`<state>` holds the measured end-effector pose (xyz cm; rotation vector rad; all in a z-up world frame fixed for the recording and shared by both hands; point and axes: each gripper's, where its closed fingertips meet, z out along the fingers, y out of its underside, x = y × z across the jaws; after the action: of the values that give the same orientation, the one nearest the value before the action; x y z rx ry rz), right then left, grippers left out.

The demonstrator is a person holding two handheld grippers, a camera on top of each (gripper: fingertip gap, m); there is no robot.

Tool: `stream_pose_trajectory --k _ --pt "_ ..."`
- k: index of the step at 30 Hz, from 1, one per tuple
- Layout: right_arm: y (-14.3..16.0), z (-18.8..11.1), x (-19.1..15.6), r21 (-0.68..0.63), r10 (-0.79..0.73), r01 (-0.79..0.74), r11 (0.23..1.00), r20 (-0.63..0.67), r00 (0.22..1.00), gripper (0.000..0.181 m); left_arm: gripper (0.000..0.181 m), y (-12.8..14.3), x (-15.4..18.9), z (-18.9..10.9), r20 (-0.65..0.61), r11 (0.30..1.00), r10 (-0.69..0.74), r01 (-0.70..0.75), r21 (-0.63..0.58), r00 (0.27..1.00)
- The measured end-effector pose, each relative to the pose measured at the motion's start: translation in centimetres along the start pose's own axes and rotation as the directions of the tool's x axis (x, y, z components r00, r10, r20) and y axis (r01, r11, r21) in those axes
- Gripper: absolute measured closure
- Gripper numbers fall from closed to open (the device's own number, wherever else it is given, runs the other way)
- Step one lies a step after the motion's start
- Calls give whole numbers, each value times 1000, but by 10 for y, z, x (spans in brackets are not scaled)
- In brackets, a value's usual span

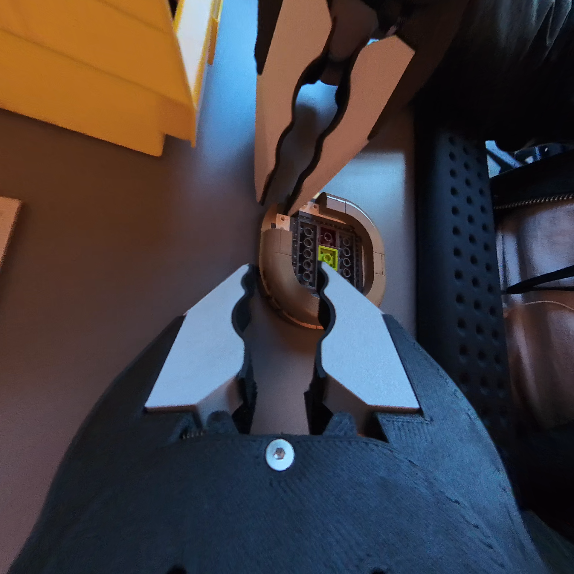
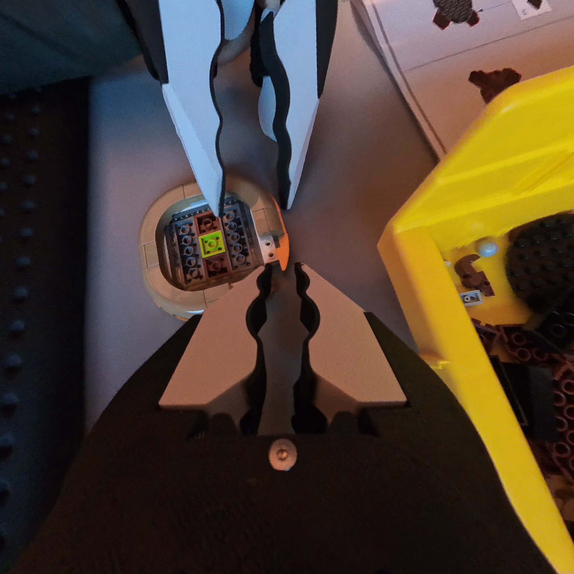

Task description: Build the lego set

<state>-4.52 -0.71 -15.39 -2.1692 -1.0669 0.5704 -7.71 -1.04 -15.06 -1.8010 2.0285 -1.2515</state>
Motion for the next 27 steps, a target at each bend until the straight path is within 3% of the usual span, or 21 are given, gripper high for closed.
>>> stream_pose_trajectory --k 2,4,9,12,15,21,27 --pt "6 5 0 -38 -31 31 999 -15 999 169 157 1 -4 3 45 999 34 -34 -12 998" --pt "4 5 -3 -41 -62 61 997 -8 998 179 157 1 -3 3 59 998 69 -68 -20 996" --pt "2 4 -3 -58 -125 123 991 -42 991 179 157 1 -3 0 69 995 95 -94 -23 993" --pt "2 2 -2 -58 -98 96 994 -39 994 179 146 6 -6 -5 90 994 101 -98 -40 991" --pt "7 -1 -4 -69 -75 74 995 -8 997 178 150 7 -2 -4 43 998 54 -52 -38 998" --pt "-30 -10 -12 134 -72 71 988 3 997 155 153 4 -1 0 30 999 43 -43 -27 999" --pt "-19 7 -7 47 -110 113 992 -58 992 157 148 3 -5 -1 73 996 84 -82 -34 994"
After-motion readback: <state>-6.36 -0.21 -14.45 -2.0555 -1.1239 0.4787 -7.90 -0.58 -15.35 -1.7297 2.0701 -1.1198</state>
